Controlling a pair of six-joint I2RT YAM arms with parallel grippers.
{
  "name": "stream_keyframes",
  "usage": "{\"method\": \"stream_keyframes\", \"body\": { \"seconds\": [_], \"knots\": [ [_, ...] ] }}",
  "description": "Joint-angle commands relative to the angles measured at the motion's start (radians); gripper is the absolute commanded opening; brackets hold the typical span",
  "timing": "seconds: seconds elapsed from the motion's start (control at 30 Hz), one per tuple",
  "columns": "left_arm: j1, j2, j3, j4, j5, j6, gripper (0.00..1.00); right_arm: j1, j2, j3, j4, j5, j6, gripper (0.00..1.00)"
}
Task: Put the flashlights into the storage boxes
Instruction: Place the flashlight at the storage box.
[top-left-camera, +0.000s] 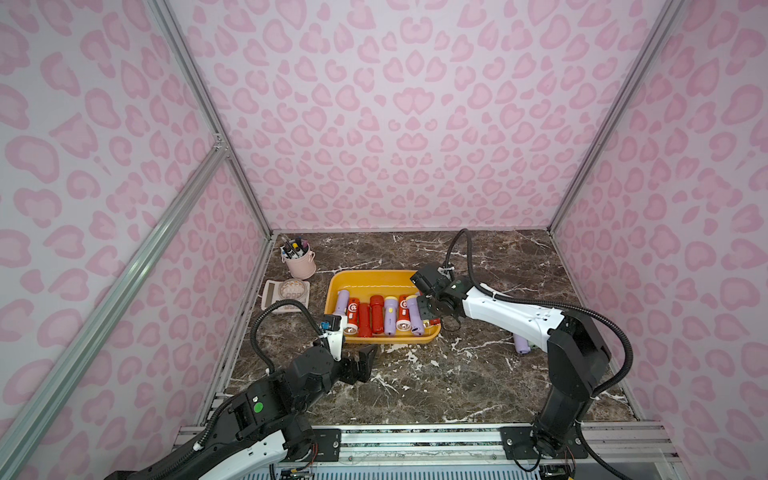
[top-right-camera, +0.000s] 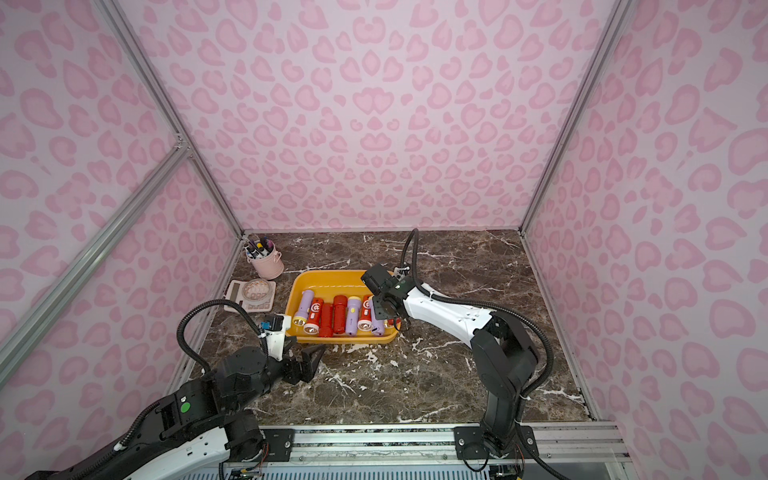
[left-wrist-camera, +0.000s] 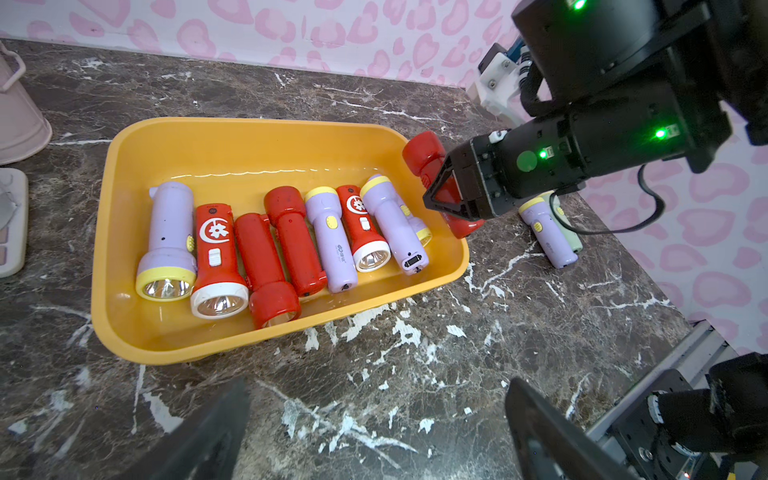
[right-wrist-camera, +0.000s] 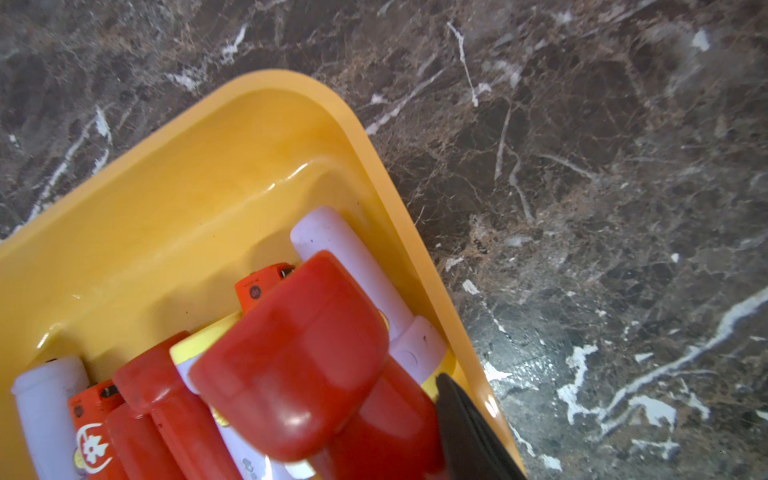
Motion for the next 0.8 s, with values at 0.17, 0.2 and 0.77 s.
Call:
{"method": "stream_keyframes", "body": {
  "seconds": [0.17,0.2,0.77],
  "knots": [
    [-0.001,-0.003,-0.002,0.009,0.008,-0.008,0.98,0.0,0.05,0.008,0.038,0.001,0.026,0.38],
    [-0.001,-0.004,-0.003,0.009,0.007,-0.008,0.98,0.0,0.053,0.007,0.038,-0.001,0.026,0.39],
    [-0.001,0.021,0.009,0.003,0.005,-0.004,0.98,0.001,0.052,-0.01,0.043,-0.019,0.022,0.48]
  ]
}}
